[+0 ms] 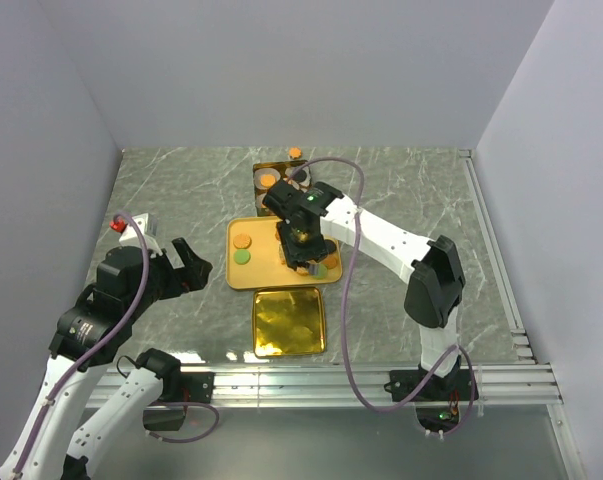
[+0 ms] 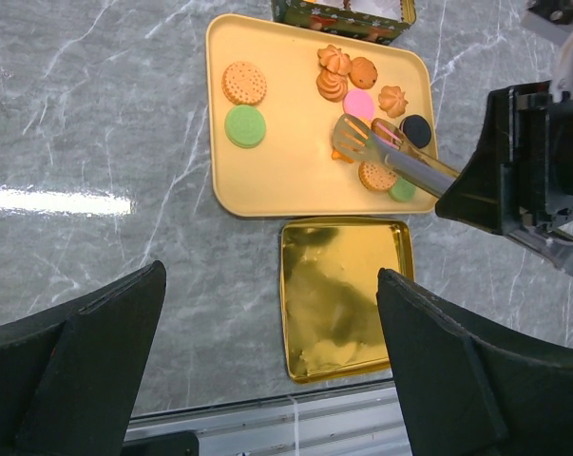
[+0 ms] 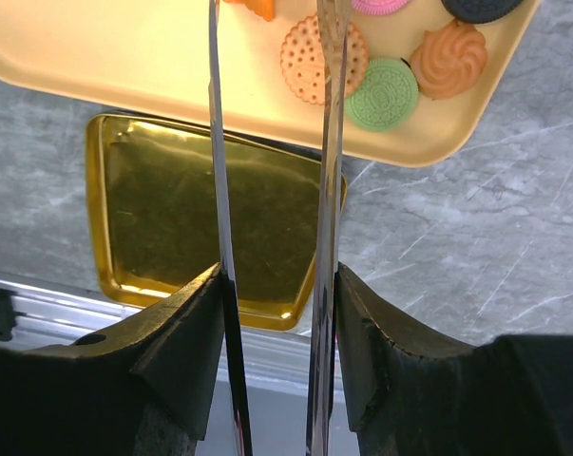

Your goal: Pack the cookies

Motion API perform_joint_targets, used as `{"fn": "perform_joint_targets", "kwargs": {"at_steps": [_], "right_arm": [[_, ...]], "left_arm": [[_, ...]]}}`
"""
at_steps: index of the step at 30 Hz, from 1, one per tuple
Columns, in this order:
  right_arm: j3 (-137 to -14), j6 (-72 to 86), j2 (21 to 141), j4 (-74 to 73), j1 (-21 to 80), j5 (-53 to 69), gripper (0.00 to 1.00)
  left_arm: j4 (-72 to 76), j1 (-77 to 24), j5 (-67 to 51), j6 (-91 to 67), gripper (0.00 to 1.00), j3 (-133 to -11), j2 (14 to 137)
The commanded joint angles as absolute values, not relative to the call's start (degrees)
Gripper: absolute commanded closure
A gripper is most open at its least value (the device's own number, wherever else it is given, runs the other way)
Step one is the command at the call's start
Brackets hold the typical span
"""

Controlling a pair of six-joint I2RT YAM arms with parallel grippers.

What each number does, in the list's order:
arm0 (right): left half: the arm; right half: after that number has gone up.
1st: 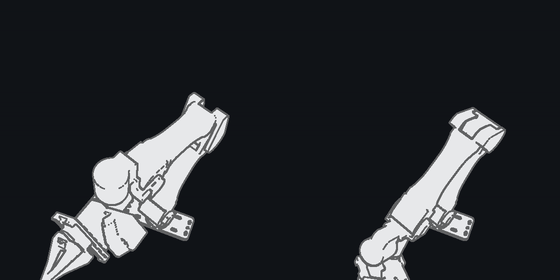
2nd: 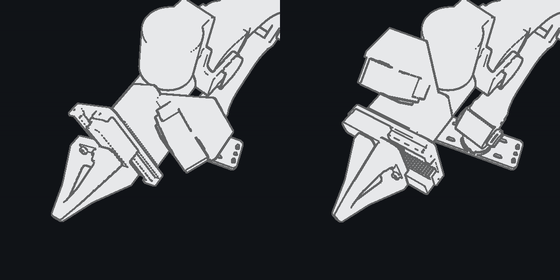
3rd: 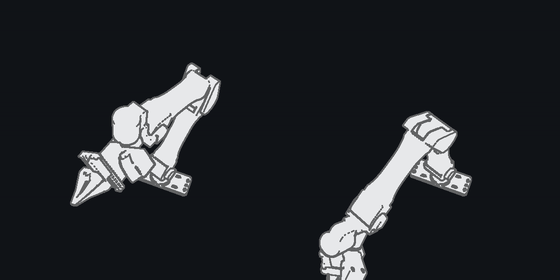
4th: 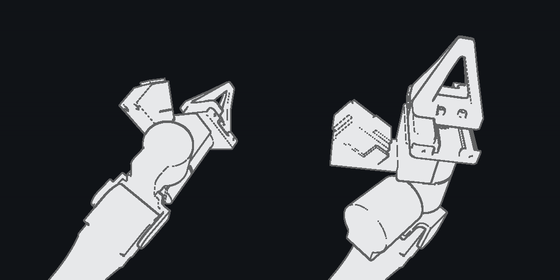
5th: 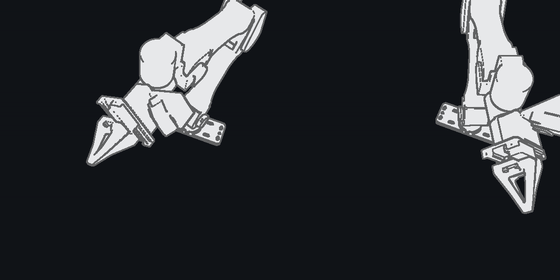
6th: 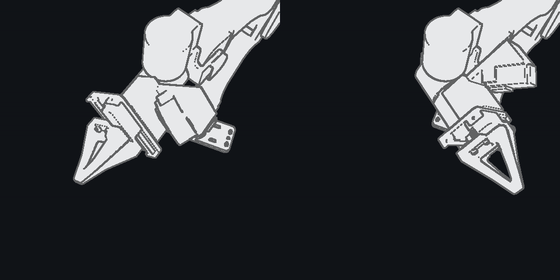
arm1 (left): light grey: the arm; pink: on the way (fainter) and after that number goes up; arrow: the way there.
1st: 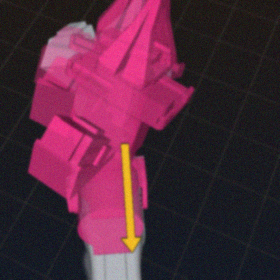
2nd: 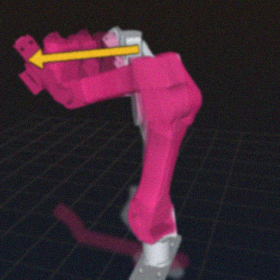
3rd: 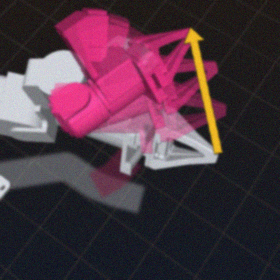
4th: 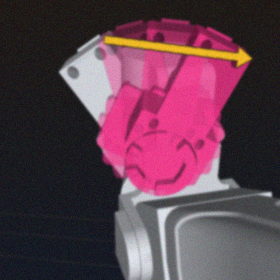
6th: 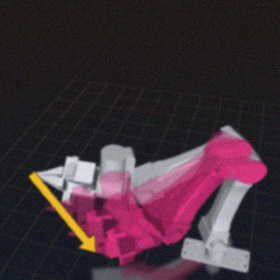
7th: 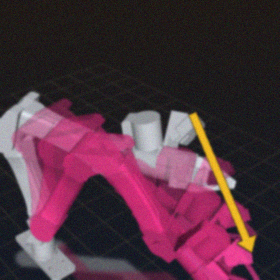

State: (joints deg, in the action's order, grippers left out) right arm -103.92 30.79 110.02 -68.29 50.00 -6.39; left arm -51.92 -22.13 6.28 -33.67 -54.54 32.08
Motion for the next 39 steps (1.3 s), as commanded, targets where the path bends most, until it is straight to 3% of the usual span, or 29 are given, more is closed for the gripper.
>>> {"fn": "perform_joint_targets", "kwargs": {"at_steps": [1,15,27,39], "right_arm": [[-106.35,30.23,110.56,-69.26,50.63,-6.86,0.46],[-110.21,29.88,114.17,-70.66,51.15,-6.94,0.46],[-112.06,29.97,114.61,-71.37,51.33,-7.03,0.63],[-124.45,29.36,115.49,-75.23,50.54,-7.21,0.64]], "left_arm": [[-50.98,-21.88,6.15,-33.31,0.01,-54.58,31.64],[-50.98,-21.88,5.98,-33.22,0.01,-54.58,31.73],[-50.80,-21.88,5.89,-33.22,0.01,-54.58,31.90],[-50.98,-21.88,5.80,-33.13,0.01,-54.58,32.34]]}}
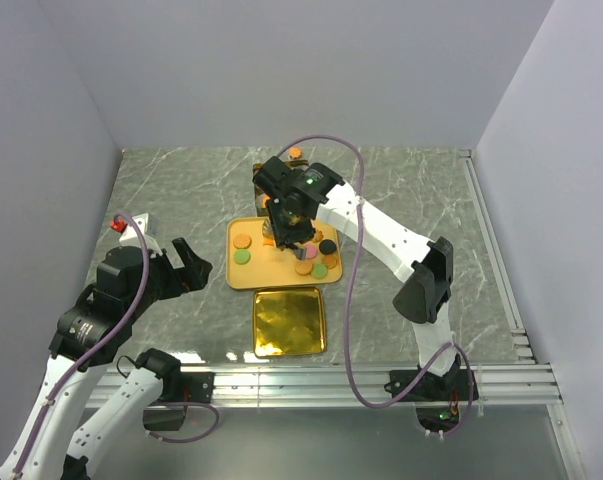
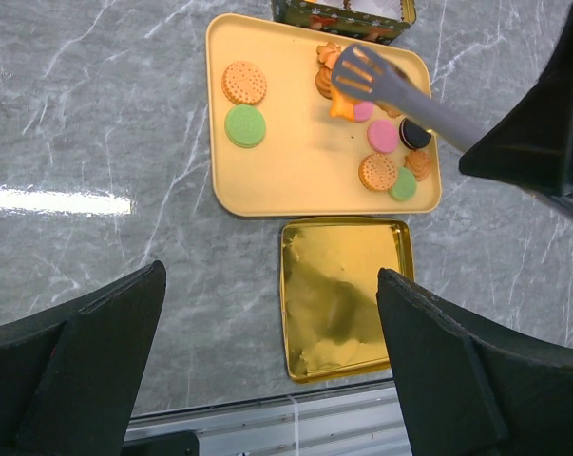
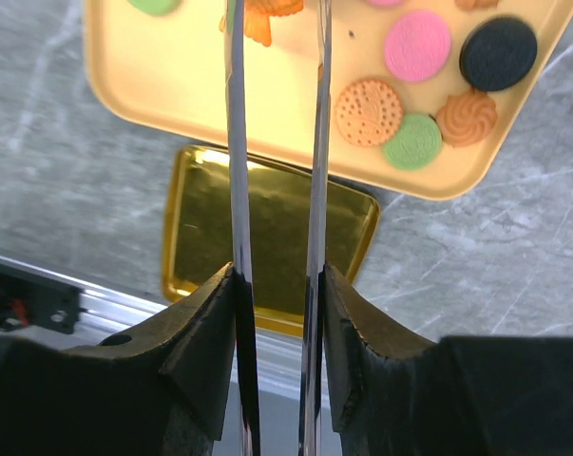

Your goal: Pack the cookies

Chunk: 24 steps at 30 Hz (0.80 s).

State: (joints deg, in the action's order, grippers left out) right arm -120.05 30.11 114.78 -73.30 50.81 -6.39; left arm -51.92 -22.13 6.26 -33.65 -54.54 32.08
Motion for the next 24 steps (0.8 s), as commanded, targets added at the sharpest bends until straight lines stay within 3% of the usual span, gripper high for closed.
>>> {"fn": "perform_joint_targets", "kwargs": {"at_steps": [1,24], "right_arm": [[-124.89,29.18,115.31,-75.15,50.36,-7.12,0.64],[-138.34,25.40,118.56,-73.30,36.04,-3.78,0.63]], "left_arm": [[-50.89,-21.88,5.80,-33.13,0.01,-54.67,32.34],[-52.56,-21.88,8.79,-34.89,0.01,-54.84,36.56]]}}
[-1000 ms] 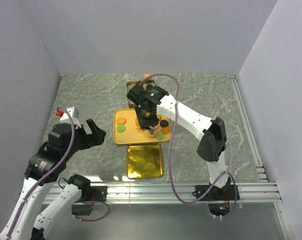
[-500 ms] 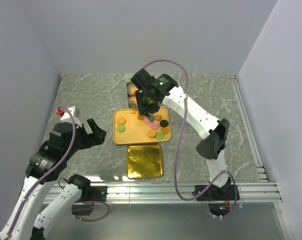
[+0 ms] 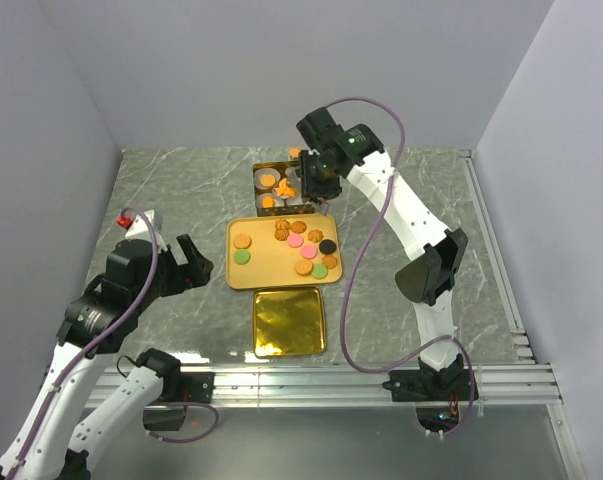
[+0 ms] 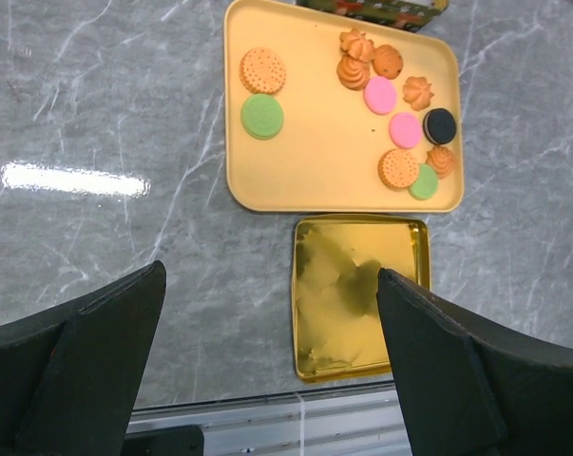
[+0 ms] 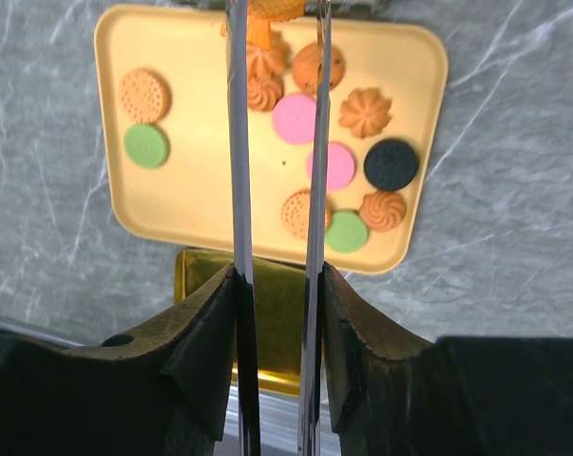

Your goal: Pack the cookies

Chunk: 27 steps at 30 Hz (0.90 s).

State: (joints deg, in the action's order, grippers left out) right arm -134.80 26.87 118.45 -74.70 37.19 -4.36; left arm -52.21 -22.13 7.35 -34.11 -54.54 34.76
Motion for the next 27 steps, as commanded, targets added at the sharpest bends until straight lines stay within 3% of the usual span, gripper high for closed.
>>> {"fn": "perform_joint_targets", "kwargs": {"at_steps": [1,27], "right_arm": [[-138.43,25.05,118.65,-72.87,35.17,-3.52,0.63],[-137.90,21.80,126.12,-69.52,29.53,1.50,0.63]], "left_arm": [[-52.47,-21.88,8.70,-34.81,0.01,-54.76,36.91],[-51.77,-21.88,7.64,-34.19,0.01,-54.76,34.01]]}}
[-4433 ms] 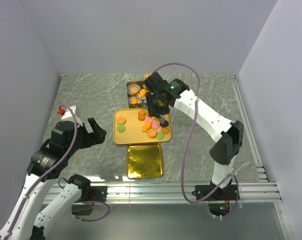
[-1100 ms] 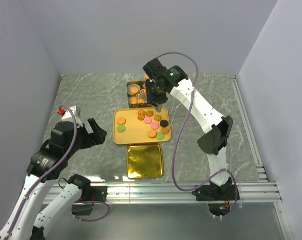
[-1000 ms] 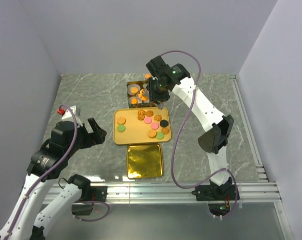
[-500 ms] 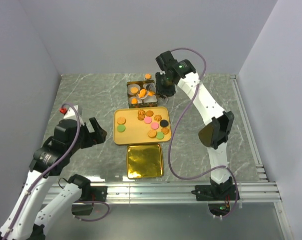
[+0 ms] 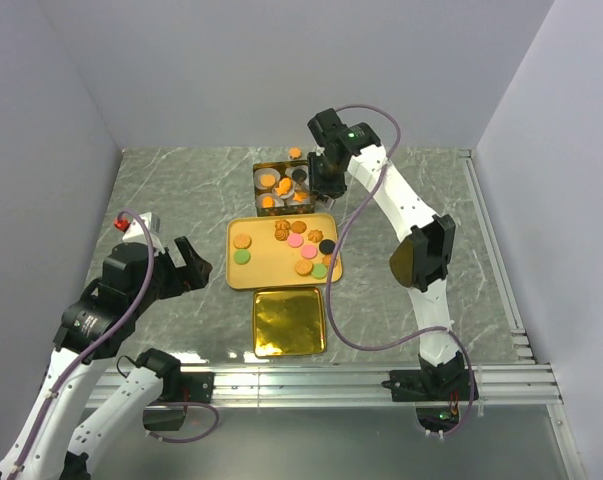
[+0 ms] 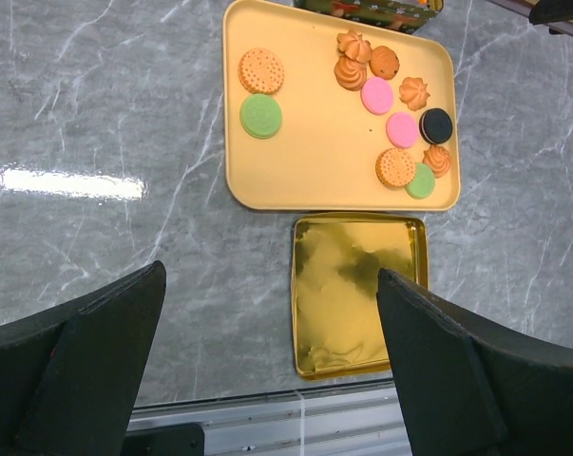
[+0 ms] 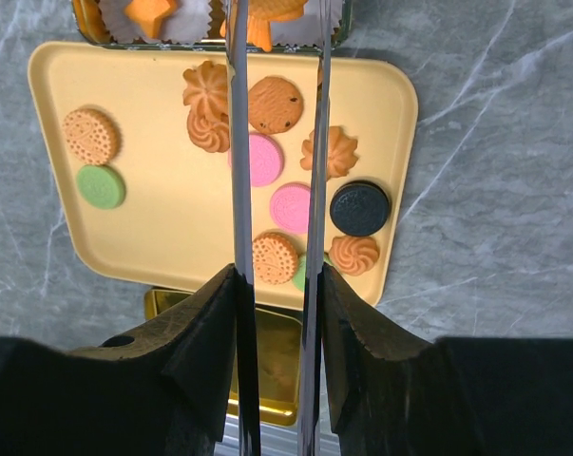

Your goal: Pack the cookies

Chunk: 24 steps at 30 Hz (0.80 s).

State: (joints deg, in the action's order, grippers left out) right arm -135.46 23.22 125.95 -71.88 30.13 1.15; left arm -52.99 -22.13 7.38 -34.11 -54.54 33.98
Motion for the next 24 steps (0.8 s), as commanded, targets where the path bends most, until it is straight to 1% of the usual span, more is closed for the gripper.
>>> {"fn": "perform_joint_targets", "kwargs": {"at_steps": [1,11,19,24], "right_arm": [[-137.47,21.62,126.21,-69.43,29.44,1.49,0.63],[-137.11,20.65,127.35,-69.52,29.27,1.67,0.63],[-136.76,20.83,128.23,-69.26,29.36,1.93,0.55],[-137.28,20.92,128.85,-69.17,29.36,2.02,0.52]], "left_arm": [[-51.85,-21.88,7.73,-34.28,0.01,-54.76,34.01],[-51.95,-21.80,8.44,-34.72,0.01,-54.84,33.75],[-52.12,-21.62,8.70,-34.98,0.00,-54.84,33.31],[-52.29,-21.53,9.23,-35.24,0.01,-54.93,32.78]]}}
